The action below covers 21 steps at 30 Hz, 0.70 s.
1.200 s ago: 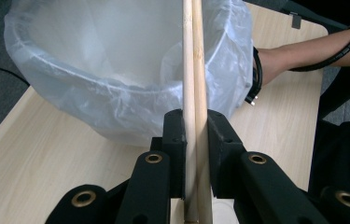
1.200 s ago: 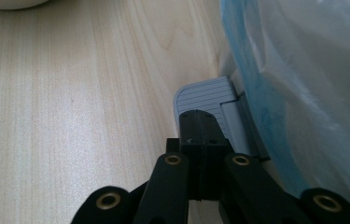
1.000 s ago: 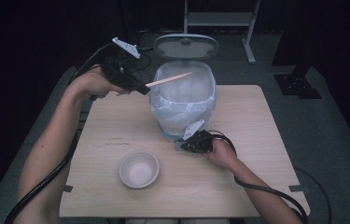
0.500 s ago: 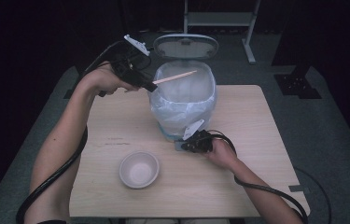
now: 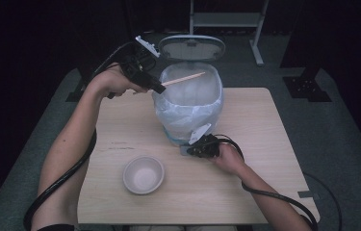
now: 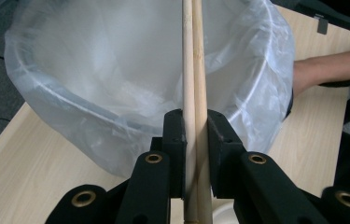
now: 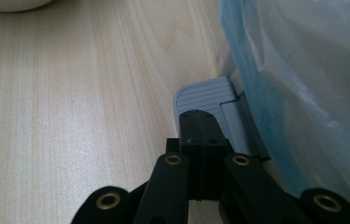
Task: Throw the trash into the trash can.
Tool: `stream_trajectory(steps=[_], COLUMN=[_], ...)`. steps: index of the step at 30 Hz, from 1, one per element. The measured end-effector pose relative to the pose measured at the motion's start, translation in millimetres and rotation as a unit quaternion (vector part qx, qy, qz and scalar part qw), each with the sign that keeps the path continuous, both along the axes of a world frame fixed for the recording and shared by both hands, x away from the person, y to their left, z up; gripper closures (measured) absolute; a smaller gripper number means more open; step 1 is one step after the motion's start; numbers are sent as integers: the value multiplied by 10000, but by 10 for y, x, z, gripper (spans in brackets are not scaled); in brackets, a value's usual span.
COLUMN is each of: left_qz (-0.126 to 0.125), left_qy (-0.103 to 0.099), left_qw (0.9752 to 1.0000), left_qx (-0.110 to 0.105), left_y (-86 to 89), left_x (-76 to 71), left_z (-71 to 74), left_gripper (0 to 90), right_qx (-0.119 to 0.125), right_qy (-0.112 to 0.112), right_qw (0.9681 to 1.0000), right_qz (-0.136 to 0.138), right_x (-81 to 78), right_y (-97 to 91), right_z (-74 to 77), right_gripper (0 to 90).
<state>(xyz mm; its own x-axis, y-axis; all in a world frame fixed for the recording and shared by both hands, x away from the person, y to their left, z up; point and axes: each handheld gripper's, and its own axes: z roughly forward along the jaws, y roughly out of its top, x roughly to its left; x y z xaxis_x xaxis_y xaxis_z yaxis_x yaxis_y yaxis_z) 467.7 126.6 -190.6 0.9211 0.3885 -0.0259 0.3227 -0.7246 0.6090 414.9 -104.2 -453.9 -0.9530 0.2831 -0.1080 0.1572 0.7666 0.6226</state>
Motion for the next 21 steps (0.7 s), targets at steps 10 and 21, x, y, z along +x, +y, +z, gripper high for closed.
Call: stream_trajectory(steps=[10, 21], left_qz=[29, 134], left_qy=[22, -2], left_qw=[9999, 9998], left_qx=[113, 111], left_y=[-175, -334], left_x=[117, 196], left_z=[-74, -56], left_gripper=[796, 796], right_qx=[-15, 6], right_qy=[-22, -47], right_qw=[10000, 10000], right_qz=[-6, 20], right_x=[-5, 0], right_y=[3, 2], right_z=[0, -5], right_gripper=[900, 900])
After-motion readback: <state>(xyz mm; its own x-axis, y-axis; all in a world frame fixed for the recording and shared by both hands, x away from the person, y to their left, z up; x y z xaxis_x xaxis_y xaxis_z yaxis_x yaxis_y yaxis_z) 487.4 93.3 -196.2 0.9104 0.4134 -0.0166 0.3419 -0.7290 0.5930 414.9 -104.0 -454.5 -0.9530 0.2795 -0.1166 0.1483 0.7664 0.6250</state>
